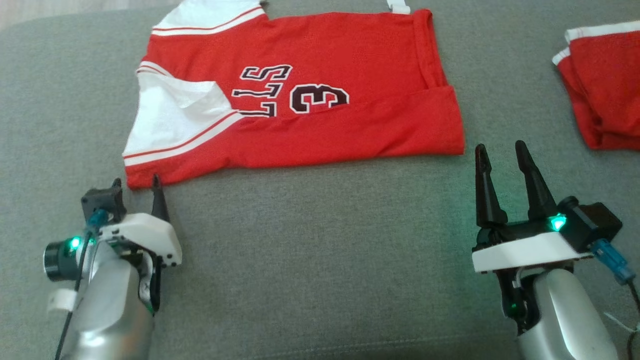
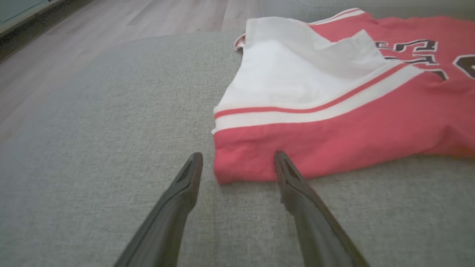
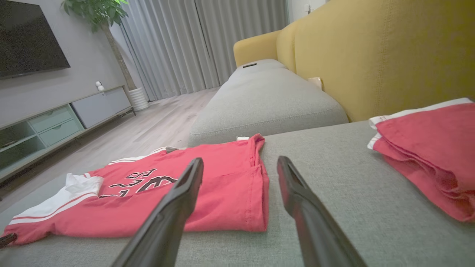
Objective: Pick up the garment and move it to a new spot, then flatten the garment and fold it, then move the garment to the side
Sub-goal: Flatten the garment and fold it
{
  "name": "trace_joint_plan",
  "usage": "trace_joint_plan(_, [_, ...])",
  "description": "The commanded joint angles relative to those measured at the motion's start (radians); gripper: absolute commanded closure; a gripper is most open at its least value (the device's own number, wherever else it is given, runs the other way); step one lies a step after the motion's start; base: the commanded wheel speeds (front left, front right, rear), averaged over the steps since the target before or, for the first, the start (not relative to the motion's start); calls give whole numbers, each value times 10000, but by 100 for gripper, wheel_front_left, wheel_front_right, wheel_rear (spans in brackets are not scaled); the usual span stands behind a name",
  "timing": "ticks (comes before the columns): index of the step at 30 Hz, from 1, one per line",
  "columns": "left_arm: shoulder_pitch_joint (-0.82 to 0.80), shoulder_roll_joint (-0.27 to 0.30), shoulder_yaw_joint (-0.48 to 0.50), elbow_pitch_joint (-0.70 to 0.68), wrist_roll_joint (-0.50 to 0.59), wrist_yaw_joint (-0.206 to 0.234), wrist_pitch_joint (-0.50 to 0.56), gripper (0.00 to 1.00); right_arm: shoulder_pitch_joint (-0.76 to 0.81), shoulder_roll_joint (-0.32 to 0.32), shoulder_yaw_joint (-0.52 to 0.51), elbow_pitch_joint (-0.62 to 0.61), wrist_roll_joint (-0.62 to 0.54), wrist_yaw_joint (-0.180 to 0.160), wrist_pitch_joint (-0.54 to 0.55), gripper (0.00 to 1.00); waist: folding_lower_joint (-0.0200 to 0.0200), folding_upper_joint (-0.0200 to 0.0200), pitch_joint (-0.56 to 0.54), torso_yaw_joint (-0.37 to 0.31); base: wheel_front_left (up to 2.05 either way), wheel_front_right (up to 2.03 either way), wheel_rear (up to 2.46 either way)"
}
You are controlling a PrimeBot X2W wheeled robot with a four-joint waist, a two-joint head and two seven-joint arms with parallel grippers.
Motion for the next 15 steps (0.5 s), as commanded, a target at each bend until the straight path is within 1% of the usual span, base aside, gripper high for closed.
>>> trace_joint_plan(1, [-436,354,348,-43,65,54,-55,0,-246,-36,237,-339,52,-9,-106,0,0,-1,45,-48,0,0,0])
trace_joint_plan(4, [-862,413,265,638,82,-42,-57,0,-231,-36,230,-282,24,-9,-106,0,0,-1,80,-85,0,0,0])
trace_joint_plan(11, [-1409,417,106,1461,74,-248,-59,0,-261,-36,145,-138,-61,-9,-106,0,0,-1,128,-59,0,0,0])
trace_joint_plan(14, [-1565,370,31,1769,19,-469,-59,0,-299,-36,169,-62,-89,-9,-106,0,0,-1,143,-10,0,0,0])
trace_joint_plan(15, [-1620,351,-8,1844,9,-558,-59,63,-316,-36,162,-41,-101,-9,-106,0,0,-1,165,18,0,0,0])
